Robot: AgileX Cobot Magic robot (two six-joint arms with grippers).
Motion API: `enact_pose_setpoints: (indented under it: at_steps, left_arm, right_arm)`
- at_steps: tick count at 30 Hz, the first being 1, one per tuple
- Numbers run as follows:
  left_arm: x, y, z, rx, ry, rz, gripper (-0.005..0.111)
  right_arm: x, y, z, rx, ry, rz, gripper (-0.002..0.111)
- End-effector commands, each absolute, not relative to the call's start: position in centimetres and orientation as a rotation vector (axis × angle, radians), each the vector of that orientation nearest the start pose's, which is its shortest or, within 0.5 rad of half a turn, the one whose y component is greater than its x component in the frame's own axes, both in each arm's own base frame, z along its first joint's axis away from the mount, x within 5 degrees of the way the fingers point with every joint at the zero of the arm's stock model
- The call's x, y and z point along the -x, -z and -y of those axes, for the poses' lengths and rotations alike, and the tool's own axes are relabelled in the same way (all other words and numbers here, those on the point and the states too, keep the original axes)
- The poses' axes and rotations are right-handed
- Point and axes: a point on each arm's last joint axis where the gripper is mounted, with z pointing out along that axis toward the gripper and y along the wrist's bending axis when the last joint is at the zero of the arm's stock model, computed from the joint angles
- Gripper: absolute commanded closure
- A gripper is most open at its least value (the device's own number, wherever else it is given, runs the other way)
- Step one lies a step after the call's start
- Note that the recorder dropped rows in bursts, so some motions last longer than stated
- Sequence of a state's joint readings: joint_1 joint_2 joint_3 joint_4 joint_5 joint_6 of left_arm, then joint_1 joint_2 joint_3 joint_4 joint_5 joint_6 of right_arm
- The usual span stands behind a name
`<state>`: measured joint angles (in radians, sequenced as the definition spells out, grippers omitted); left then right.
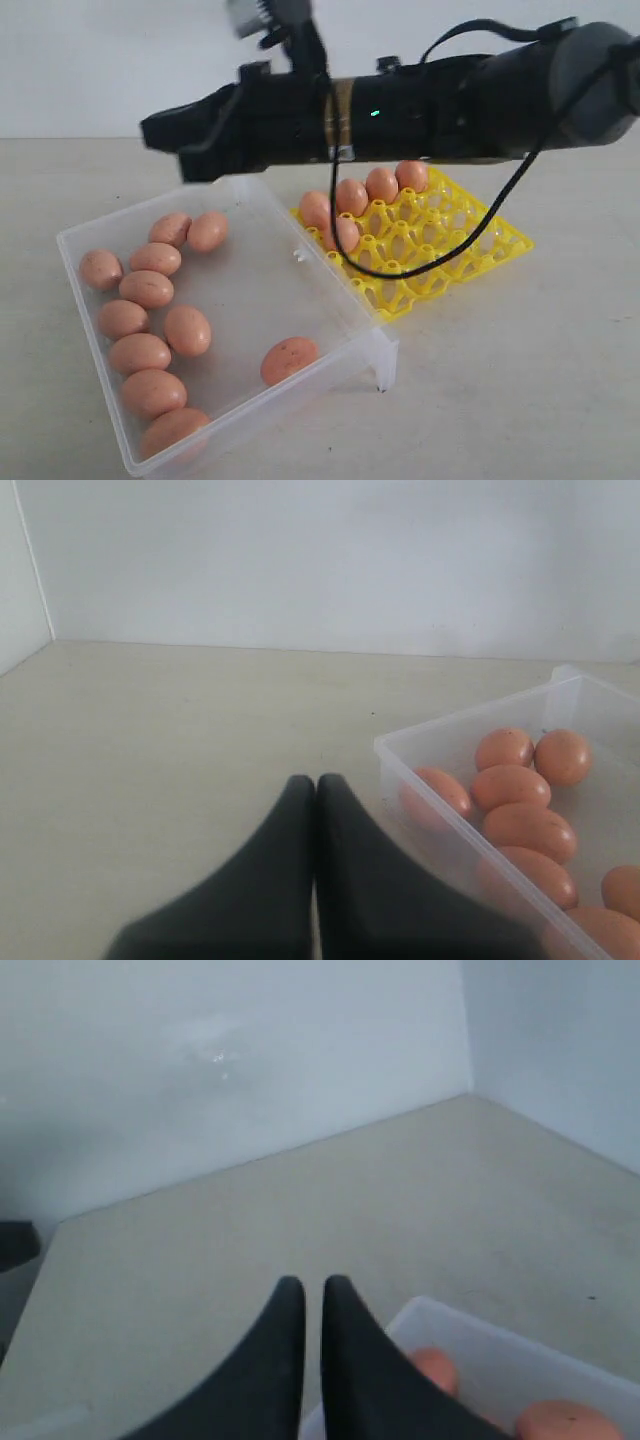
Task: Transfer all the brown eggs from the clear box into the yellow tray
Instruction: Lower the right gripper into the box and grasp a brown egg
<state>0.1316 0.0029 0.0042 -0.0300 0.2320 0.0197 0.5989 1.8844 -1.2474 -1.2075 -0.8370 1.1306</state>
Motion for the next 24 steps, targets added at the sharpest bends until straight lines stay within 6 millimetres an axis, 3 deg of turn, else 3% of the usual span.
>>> enact_pose_setpoints:
  at_steps: [1, 4, 6, 10, 12, 15, 18, 21, 24]
  left_arm:
    - [-5.5, -19.2, -0.6, 0.116, -0.078, -1.712, 0.111]
    - [-5.5, -19.2, -0.6, 0.116, -0.078, -1.712, 0.111]
    - [-5.5, -19.2, -0.6, 0.116, -0.078, -1.712, 0.111]
    - [-5.5, -19.2, -0.6, 0.116, -0.078, -1.712, 0.111]
    - [-5.5, -19.2, -0.6, 0.116, -0.078, -1.712, 0.111]
    - [-5.5, -19.2, -0.6, 0.116, -0.078, -1.712, 0.111]
    - [-5.5, -19.2, -0.6, 0.116, -0.078, -1.712, 0.111]
    - [-5.5, -19.2, -0.6, 0.116, -0.078, -1.712, 0.111]
    - [-5.5, -19.2, -0.6, 0.116, -0.078, -1.712, 0.111]
  right_arm:
    - [-28.2, -23.6, -32.1, 1.177, -0.885, -1.586, 0.108]
    - [-27.7, -21.2, -33.3, 1.288, -0.617, -1.639, 0.108]
    - [-27.9, -19.9, -33.2, 1.376, -0.339, -1.66, 0.108]
    - [-28.7, -19.0, -31.0, 1.385, 0.254, -1.776, 0.108]
    - [-28.8, -19.7, -29.8, 1.306, 0.38, -1.846, 0.108]
    - [-28.2, -21.4, -29.8, 1.22, 0.264, -2.005, 0.108]
    - [-27.2, -23.0, -30.9, 1.362, 0.086, -2.216, 0.108]
    - [-26.3, -23.9, -32.1, 1.475, -0.2, -2.505, 0.108]
    - [-28.0, -23.7, -33.8, 1.442, -0.301, -2.571, 0.108]
